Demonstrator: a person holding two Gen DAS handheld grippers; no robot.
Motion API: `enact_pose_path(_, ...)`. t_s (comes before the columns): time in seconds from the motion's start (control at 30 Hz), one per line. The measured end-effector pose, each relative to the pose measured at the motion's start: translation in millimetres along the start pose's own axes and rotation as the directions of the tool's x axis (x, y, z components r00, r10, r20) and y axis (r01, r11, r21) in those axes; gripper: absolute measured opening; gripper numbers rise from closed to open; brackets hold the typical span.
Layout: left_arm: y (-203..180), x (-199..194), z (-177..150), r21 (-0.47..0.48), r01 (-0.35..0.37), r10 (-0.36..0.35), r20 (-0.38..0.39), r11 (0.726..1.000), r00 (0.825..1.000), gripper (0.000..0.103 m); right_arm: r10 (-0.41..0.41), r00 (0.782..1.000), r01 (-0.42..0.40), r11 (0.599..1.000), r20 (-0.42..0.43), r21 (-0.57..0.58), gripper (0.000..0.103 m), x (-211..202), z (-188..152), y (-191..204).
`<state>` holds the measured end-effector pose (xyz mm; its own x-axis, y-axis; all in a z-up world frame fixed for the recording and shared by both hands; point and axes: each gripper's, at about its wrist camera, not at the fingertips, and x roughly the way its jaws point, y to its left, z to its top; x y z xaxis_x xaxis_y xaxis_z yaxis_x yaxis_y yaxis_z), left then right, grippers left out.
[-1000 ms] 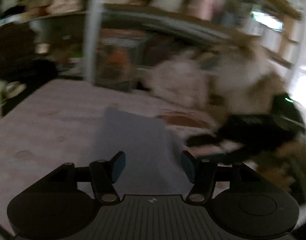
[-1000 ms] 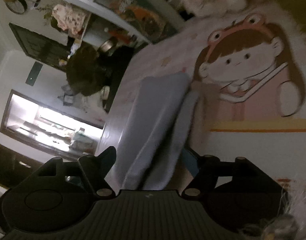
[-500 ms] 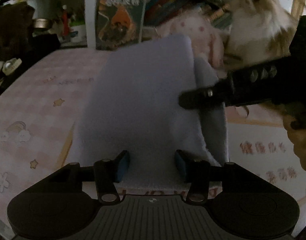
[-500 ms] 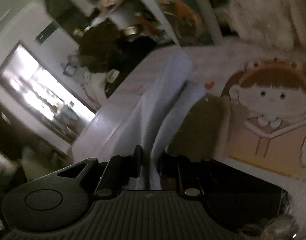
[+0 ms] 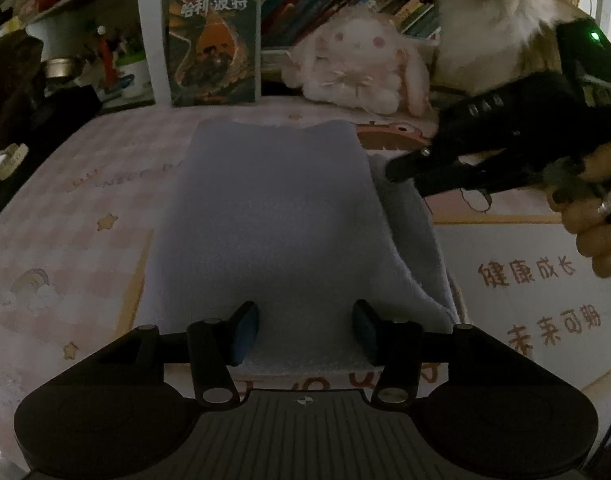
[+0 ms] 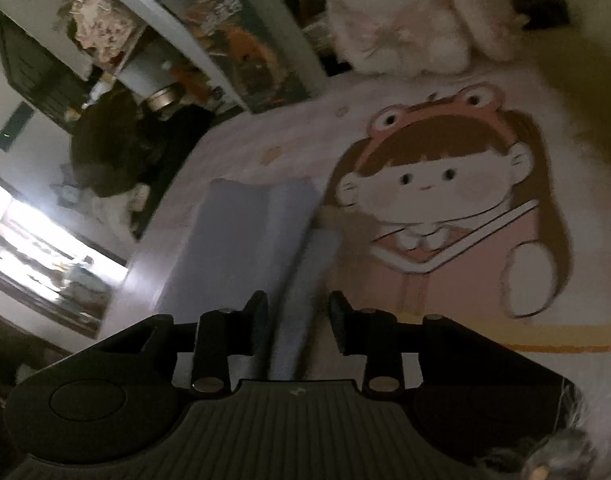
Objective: Fold clothes
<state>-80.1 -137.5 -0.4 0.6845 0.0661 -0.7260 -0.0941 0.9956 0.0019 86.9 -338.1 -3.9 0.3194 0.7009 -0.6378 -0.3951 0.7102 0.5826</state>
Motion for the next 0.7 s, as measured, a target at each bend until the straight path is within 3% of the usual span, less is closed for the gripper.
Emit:
enact_pose_path(0.1, 8.0, -20.4, 11.2, -0.062, -0.006, 0.012, 0.09, 0.998, 0.996, 0.054, -0.012, 1.0, 0.012, 1.0, 0.014, -0.004, 0.047, -13.6, -3.9, -4.1)
enact_pose_path(0.23, 19.7, -33.8, 21.0, -0.12, -0.028, 0.049, 0.173, 0.992, 0.984, 0.055, -0.02, 1.0, 0.02, 1.0, 0.017, 0.004, 0.048, -30.1, -14.0, -5.7)
enact_pose_path(0.3, 20.4, -28.1, 22.8, -0.115, -0.048, 0.067, 0.161, 0.992, 0.985, 0.055, -0.013, 1.0, 0.013, 1.0, 0.017, -0.01, 0.048, -35.7, -20.7, 0.0)
enact_pose_path(0.4, 13.7, -6.1, 17.3, -0.072, -0.048, 0.053, 0.077, 0.996, 0.996, 0.055, 0.021, 1.0, -0.02, 0.997, 0.008, -0.073, 0.048, -38.4, -25.6, 17.1)
enact_pose_path(0.47, -0.1, 13.8, 6.2, 0.012, -0.075, 0.075, 0.006, 0.997, 0.997, 0.055, 0.043, 0.999, -0.043, 0.993, -0.001, -0.113, 0.047, -36.0, -25.4, 27.8)
enact_pose_path(0.53, -16.5, 17.5, -2.8, 0.107, -0.123, 0.12, 0.033, 0.987, 0.992, 0.055, 0.066, 0.997, -0.069, 0.99, -0.027, -0.121, 0.047, -27.9, -25.0, 33.5)
enact_pose_path(0.7, -11.8, 13.8, -2.6, 0.058, -0.102, 0.101, 0.026, 0.993, 0.995, 0.055, 0.052, 0.993, -0.063, 0.992, -0.103, -0.106, 0.046, 3.5, -30.5, 36.1)
